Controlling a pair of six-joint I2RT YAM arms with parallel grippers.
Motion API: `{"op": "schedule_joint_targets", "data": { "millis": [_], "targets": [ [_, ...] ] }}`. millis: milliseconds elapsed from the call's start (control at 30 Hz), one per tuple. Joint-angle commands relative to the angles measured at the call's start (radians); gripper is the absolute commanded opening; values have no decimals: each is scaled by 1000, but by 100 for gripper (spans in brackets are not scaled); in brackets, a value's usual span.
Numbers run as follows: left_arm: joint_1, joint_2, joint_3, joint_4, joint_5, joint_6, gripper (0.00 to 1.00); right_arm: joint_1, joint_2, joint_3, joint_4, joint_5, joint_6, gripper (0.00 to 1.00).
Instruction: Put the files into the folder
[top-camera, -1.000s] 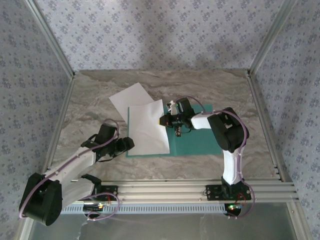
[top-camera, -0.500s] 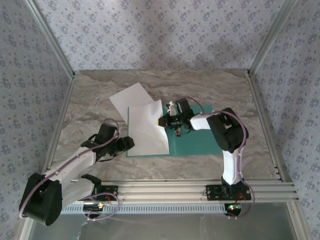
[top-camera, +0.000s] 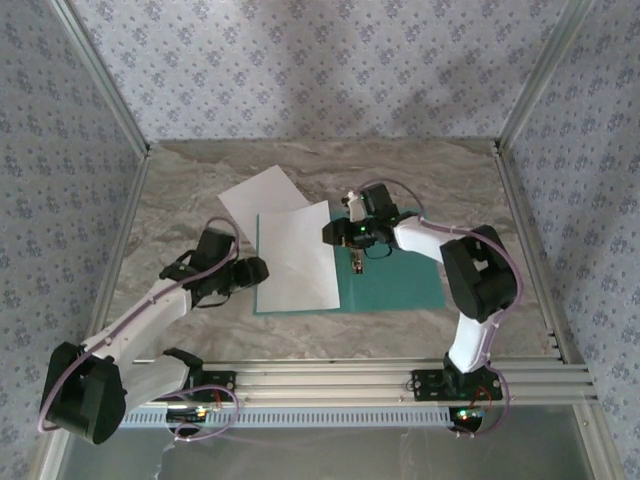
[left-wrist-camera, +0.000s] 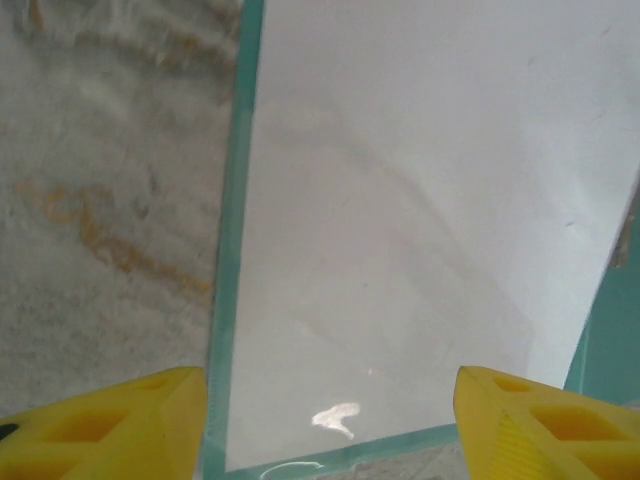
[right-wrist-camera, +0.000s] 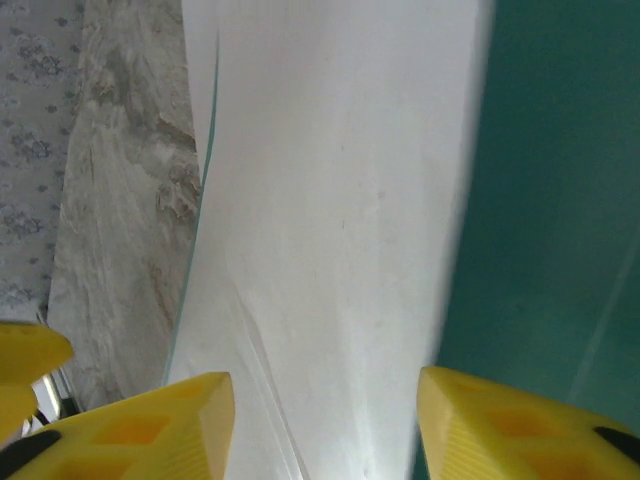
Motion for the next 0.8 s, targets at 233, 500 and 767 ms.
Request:
{"op": "schedule_joint_targets", "data": {
  "millis": [233,500,767],
  "targets": [
    [-141,260,294,-70,-205,154,70,-73,-186,-98,-190,183,-85,58],
    [-252,552,522,-109,-325,223,76,-110,-290,-251,-149,268,-31,59],
    [-314,770,666,-137,-378,258,87,-129,-333,-387,-88,317,49,58]
  ]
}}
